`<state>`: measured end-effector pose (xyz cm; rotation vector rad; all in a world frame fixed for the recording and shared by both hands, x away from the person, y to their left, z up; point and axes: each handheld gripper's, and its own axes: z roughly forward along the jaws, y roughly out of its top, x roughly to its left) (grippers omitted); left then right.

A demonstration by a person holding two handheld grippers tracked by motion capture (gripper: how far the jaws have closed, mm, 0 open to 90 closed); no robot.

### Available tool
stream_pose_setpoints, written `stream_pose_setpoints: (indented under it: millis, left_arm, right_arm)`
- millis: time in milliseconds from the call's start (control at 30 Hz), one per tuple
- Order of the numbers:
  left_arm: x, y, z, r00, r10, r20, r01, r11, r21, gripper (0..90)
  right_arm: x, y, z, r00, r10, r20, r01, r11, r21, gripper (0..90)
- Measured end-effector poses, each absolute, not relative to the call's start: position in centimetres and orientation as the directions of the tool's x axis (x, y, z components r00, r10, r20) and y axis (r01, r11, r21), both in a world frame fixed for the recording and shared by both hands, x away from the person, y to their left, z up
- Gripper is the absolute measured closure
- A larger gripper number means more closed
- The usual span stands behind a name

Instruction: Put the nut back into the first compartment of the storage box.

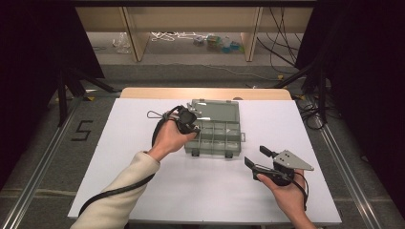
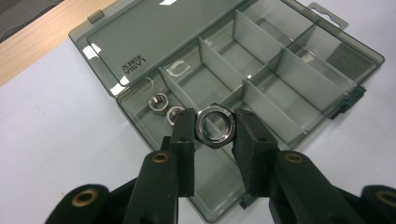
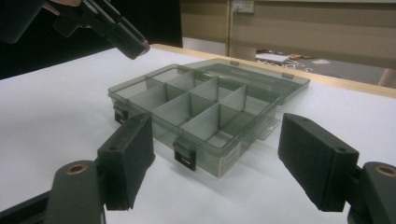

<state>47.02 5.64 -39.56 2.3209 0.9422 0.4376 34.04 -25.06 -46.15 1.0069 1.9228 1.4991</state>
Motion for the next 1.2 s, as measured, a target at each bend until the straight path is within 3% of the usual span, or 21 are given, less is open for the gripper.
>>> stream_pose_setpoints:
  millis: [1200]
  left_arm:
    - [51.1,5.2,-42.9,0.651,0.748,0.132,0.542,-0.579,0.609,70.2]
  right_arm:
    - [34.0,-25.2,-46.1,-0.601,0.798,0.052,0.26,0.133,0.957,27.4]
